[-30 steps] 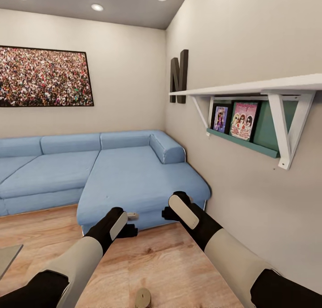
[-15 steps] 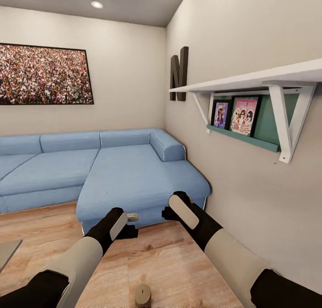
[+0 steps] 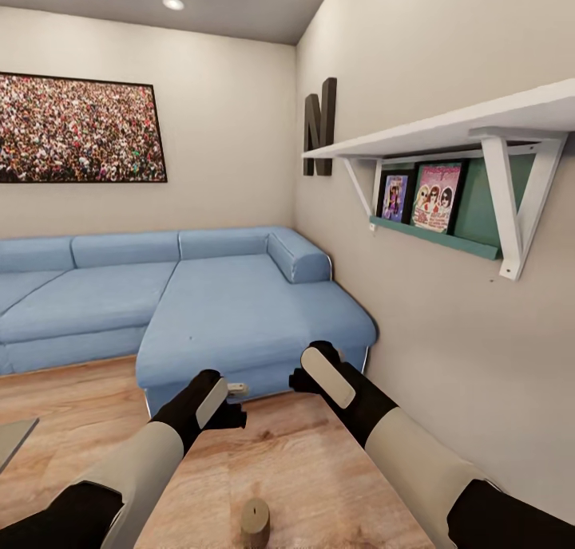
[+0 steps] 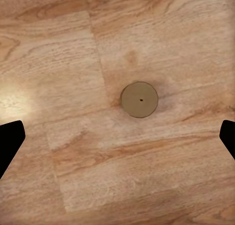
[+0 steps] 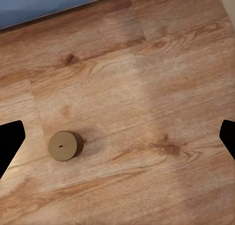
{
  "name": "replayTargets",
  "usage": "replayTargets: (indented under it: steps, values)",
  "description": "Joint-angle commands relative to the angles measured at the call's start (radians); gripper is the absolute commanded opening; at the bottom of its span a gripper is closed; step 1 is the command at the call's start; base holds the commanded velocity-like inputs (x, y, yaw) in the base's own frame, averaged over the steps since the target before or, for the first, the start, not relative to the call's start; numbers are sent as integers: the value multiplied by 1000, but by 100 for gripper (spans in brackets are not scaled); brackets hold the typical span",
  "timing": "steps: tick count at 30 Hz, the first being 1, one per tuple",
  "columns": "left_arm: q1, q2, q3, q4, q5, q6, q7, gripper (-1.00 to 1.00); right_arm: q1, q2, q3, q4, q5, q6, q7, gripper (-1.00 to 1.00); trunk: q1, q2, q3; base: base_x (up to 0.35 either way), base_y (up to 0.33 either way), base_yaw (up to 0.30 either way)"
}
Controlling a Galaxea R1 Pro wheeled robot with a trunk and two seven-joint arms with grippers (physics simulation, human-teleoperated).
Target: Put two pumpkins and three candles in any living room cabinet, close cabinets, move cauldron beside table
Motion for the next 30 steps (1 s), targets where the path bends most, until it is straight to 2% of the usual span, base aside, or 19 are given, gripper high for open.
replayTargets:
  steps: [1, 4, 8, 10, 15, 22, 25, 27, 30]
  values:
    - [-1, 1, -6, -1, 10, 3, 9, 100, -1, 0, 3, -1, -7, 3, -9, 100, 4, -8, -4, 0, 0, 0]
    - [-1, 1, -6, -1, 10, 3, 9, 100, -1, 0, 3, -7, -7, 3, -10, 100, 15, -29, -14, 0, 0, 0]
    - [-1, 1, -6, -1, 10, 3, 7, 100, 4, -1, 0, -67, -6, 2, -12, 100, 31, -57, -26, 0, 0, 0]
    - [-1, 1, -6, 0, 10, 3, 7, 100, 43, -5, -2, -142, -8, 2, -44, 100, 38, -71, -33, 0, 0, 0]
    - [-1, 0, -6, 0, 10, 3, 8, 100, 88, -10, -14, -205, -13, 2, -134, 100, 57, -106, -48, 0, 0, 0]
    - [-1, 0, -6, 0, 10, 2, 9, 100, 99, -11, -36, -229, -14, 2, -165, 100, 84, -155, -70, 0, 0, 0]
    - [-1, -1, -6, -2, 10, 2, 9, 100, 105, -14, -39, -283, -13, 2, -170, 100, 96, -176, -80, 0, 0, 0]
    - [-1, -1, -6, -4, 10, 1, 10, 100, 116, -28, -40, -329, -14, 3, -171, 100, 103, -190, -86, 0, 0, 0]
    - [-1, -1, -6, -6, 10, -6, 10, 100, 145, -69, -48, -419, -17, 23, -171, 100, 115, -211, -95, 0, 0, 0]
